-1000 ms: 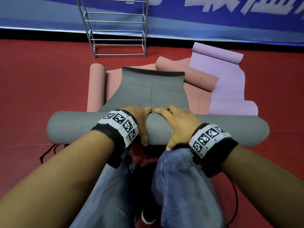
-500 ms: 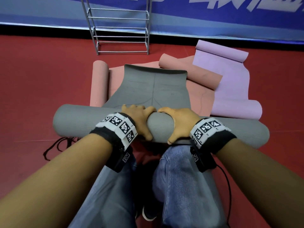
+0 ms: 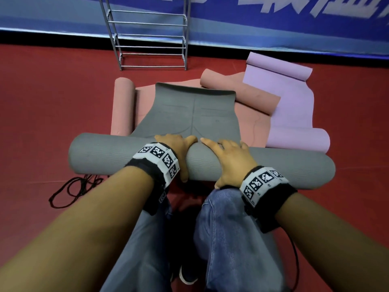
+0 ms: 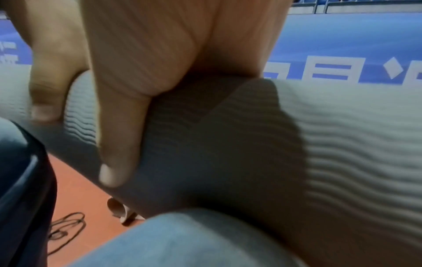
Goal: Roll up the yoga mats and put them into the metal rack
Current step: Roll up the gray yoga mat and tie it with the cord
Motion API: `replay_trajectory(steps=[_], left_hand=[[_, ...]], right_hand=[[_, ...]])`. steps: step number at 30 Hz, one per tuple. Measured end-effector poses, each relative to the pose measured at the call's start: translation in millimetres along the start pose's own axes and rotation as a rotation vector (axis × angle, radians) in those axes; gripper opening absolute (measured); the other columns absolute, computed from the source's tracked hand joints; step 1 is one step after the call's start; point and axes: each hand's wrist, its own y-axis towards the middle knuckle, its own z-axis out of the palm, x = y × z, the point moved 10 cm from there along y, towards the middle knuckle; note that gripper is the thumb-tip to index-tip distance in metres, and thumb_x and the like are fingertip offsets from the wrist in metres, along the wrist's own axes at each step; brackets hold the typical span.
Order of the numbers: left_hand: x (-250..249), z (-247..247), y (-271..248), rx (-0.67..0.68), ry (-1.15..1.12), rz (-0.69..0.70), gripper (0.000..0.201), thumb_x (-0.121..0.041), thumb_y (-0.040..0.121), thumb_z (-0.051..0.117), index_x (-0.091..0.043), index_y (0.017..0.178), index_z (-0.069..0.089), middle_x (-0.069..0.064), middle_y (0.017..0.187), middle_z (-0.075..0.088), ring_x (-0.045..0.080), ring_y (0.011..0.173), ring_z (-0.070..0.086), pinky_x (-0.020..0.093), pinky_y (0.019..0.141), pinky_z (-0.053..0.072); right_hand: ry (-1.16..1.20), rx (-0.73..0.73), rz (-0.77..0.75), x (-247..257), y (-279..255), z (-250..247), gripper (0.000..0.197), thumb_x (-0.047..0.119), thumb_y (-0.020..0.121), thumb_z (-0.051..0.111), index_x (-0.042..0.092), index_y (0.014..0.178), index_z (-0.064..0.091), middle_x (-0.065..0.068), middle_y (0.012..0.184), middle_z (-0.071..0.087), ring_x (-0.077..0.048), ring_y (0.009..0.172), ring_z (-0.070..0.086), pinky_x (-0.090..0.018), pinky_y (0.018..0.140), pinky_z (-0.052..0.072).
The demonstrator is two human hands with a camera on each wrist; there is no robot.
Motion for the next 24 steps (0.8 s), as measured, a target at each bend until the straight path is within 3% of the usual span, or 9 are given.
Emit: replay_trajectory(steps=[3,8,12,16,18,20,22,24], left_hand=[[0.8,0.1,-0.4,-0.009,-0.003,0.001,0.096,-0.050,0.046,0.088,-0.035,0.127,0.039,-0.001,0.109,0.061,0.027,0.101,0.060,0.042,0.079,0.038],[0.8,-1.8,-4.7,0.040,-0.065,0.015,0.088,-0.043,0.043,0.089,-0.038,0.118,0.045,-0.005,0.095,0.063,0.023,0.090,0.063,0.042,0.080,0.055],[-1.6,-8.0,-8.9,0.055,-0.109,0.057,0.084,-0.045,0.034,0.089,-0.038,0.108,0.049,-0.007,0.087,0.065,0.020,0.083,0.065,0.041,0.079,0.058],[-2.3,-2.8,-15.7,0.233,-0.271,0.124,0.082,-0.039,0.023,0.092,-0.036,0.097,0.060,-0.006,0.095,0.071,0.019,0.093,0.069,0.041,0.087,0.057],[-7.4,1.6,-26.7,0.387,-0.421,0.156,0.076,-0.028,0.028,0.097,-0.027,0.097,0.067,0.000,0.103,0.073,0.020,0.101,0.069,0.044,0.091,0.056],[-9.5,3.5,-42.5,0.464,-0.450,0.143,0.069,-0.017,0.046,0.096,-0.021,0.106,0.065,-0.001,0.107,0.072,0.015,0.101,0.068,0.034,0.085,0.058],[-7.5,4.3,-46.6,0.403,-0.453,0.122,0.069,-0.017,0.056,0.094,-0.025,0.114,0.058,-0.007,0.106,0.069,0.009,0.098,0.066,0.023,0.074,0.056],[-4.8,3.5,-45.8,0.289,-0.445,0.120,0.078,-0.025,0.058,0.093,-0.032,0.123,0.052,-0.011,0.108,0.064,0.009,0.101,0.060,0.021,0.078,0.048]], right_hand=[[0.015,-0.005,0.002,0.3,3.8,-3.0,0.122,0.048,0.055,0.084,0.044,0.148,0.006,-0.002,0.123,0.050,-0.026,0.115,0.050,-0.046,0.100,0.035],[-0.011,-0.015,-0.033,7.0,0.8,-12.9,0.110,0.047,0.054,0.081,0.043,0.141,0.014,-0.001,0.111,0.058,-0.026,0.103,0.057,-0.044,0.093,0.041],[-0.003,-0.004,-0.051,11.5,-9.8,-27.2,0.103,0.048,0.054,0.079,0.043,0.138,0.020,0.001,0.103,0.061,-0.025,0.096,0.061,-0.042,0.090,0.045],[0.088,0.091,-0.108,17.4,-23.1,-44.1,0.103,0.047,0.050,0.085,0.043,0.137,0.030,0.004,0.098,0.065,-0.021,0.088,0.062,-0.034,0.080,0.051],[0.169,0.195,-0.136,18.4,-25.7,-48.6,0.104,0.044,0.048,0.090,0.045,0.136,0.034,0.004,0.100,0.066,-0.020,0.090,0.060,-0.032,0.082,0.051],[0.203,0.260,-0.155,19.5,-26.3,-48.7,0.104,0.042,0.048,0.093,0.045,0.135,0.036,0.006,0.102,0.064,-0.019,0.094,0.060,-0.031,0.086,0.051],[0.226,0.294,-0.148,19.0,-25.5,-40.3,0.105,0.040,0.047,0.094,0.045,0.135,0.036,0.008,0.100,0.062,-0.018,0.095,0.060,-0.031,0.087,0.050],[0.290,0.336,-0.124,15.4,-22.8,-27.3,0.106,0.037,0.047,0.094,0.046,0.135,0.036,0.010,0.102,0.062,-0.017,0.097,0.060,-0.031,0.089,0.051]])
